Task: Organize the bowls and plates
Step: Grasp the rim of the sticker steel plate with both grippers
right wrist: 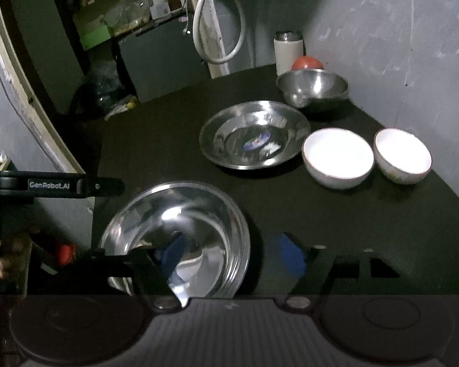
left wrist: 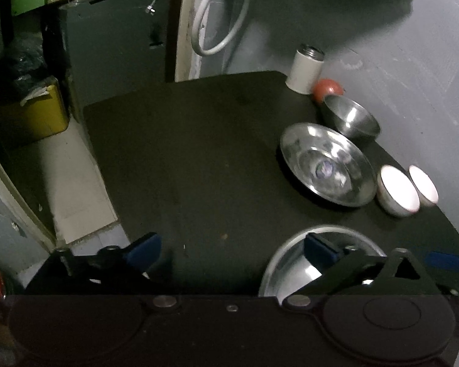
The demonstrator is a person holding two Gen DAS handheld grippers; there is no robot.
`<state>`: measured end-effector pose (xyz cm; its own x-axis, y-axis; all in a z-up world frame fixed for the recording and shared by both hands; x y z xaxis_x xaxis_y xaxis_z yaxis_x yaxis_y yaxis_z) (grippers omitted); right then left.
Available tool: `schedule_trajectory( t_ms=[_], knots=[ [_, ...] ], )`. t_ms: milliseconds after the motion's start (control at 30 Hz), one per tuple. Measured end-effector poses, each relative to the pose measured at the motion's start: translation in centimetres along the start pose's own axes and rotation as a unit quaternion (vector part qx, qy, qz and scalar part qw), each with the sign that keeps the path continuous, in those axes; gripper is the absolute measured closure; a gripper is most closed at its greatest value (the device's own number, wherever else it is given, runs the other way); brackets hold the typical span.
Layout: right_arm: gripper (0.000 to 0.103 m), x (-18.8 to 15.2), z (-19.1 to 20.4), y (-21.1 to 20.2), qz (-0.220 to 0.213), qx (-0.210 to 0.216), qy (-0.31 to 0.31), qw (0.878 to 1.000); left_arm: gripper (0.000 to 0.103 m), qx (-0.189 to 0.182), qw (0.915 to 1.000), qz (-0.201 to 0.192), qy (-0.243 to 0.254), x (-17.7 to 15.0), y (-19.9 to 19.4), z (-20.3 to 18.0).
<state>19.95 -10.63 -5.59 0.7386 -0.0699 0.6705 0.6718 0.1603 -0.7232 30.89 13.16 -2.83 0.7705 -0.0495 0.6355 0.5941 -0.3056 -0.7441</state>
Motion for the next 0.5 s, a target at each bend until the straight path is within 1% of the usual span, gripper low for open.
schedule_trajectory(
  t_ms=[33,67,100,200,333,500],
  knots=[
    [0.019,0.3,-0.1,0.0,-0.004,-0.001,0.001,1.000,0.001,0.002,1.0000,-0.002,-0.004,0.4,0.3,0.1],
    [0.012,0.6,-0.3,0.0,-0.009,-0.001,0.003,1.000,0.001,0.002,0.9999,-0.003,-0.010,0.9,0.6,0.1],
    [0.008,0.9,-0.5,0.1,-0.014,-0.001,0.004,1.000,0.001,0.001,0.9998,-0.003,-0.019,1.3,0.9,0.2],
    [0.003,1.9,-1.1,0.3,-0.022,-0.006,0.008,1.000,0.001,-0.011,0.9981,-0.004,-0.060,2.3,2.0,0.6],
    [0.001,3.5,-2.3,1.1,-0.036,-0.012,0.006,0.999,0.001,-0.031,0.9936,0.000,-0.108,3.9,3.9,0.6],
    [0.000,6.1,-4.0,2.3,-0.055,-0.027,0.002,0.998,0.001,-0.050,0.9905,0.003,-0.128,6.3,6.1,-0.4]
  ],
)
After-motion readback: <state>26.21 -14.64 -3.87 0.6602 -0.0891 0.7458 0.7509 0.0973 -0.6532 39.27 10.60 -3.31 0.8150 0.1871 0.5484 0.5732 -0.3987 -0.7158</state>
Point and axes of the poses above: each gripper's, at about its wrist camera, not at the fingertips, and y roughly the way its jaws point, z to its left, x to its top, the point moved 4 cm from there along y, roughly the way its jaws point, and after that the axes turned 3 degrees about -x, right-handed, at the moved point
